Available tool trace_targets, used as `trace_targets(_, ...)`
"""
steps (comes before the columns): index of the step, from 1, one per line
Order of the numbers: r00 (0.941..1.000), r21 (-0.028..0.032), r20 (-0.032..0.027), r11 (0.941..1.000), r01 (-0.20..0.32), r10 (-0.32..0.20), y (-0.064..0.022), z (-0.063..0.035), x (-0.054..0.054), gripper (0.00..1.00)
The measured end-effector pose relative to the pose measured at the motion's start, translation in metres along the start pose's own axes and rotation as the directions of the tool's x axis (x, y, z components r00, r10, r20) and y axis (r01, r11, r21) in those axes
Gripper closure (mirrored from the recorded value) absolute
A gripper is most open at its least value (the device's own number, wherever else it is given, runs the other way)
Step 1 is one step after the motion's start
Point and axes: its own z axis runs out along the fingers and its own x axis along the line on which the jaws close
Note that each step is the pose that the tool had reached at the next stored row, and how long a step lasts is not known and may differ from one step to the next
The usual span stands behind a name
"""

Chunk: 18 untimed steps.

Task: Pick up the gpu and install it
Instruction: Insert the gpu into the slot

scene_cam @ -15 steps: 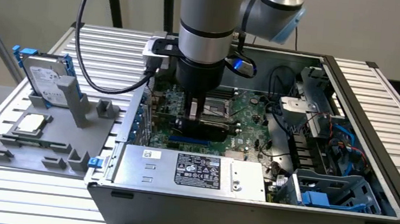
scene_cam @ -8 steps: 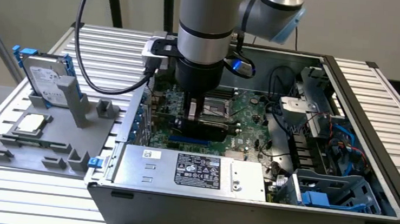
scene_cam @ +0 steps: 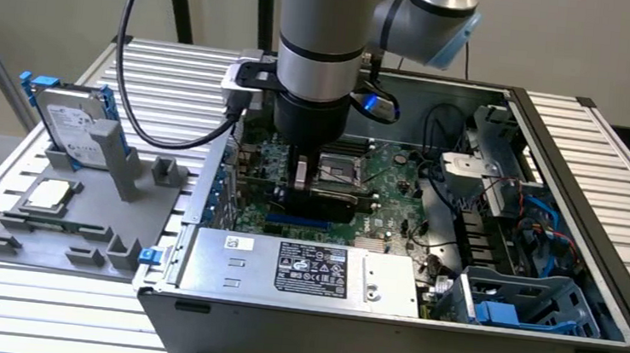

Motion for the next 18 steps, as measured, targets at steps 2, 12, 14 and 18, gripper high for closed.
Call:
trace_targets(2,1.0000,0.0001,0.0005,1.0000,0.000,0.000,0.0000,0.0005,0.0000,1.00)
trace_targets(12,1.0000,-0.0001,0.0005,1.0000,0.001,-0.001,0.0013,0.0037,-0.0012,1.00)
trace_targets(14,1.0000,0.0000,0.0006,1.0000,0.001,-0.001,0.0016,0.0042,-0.0016,1.00)
trace_targets(18,1.0000,0.0000,0.0006,1.0000,0.001,-0.001,0.0019,0.0055,-0.0021,1.00)
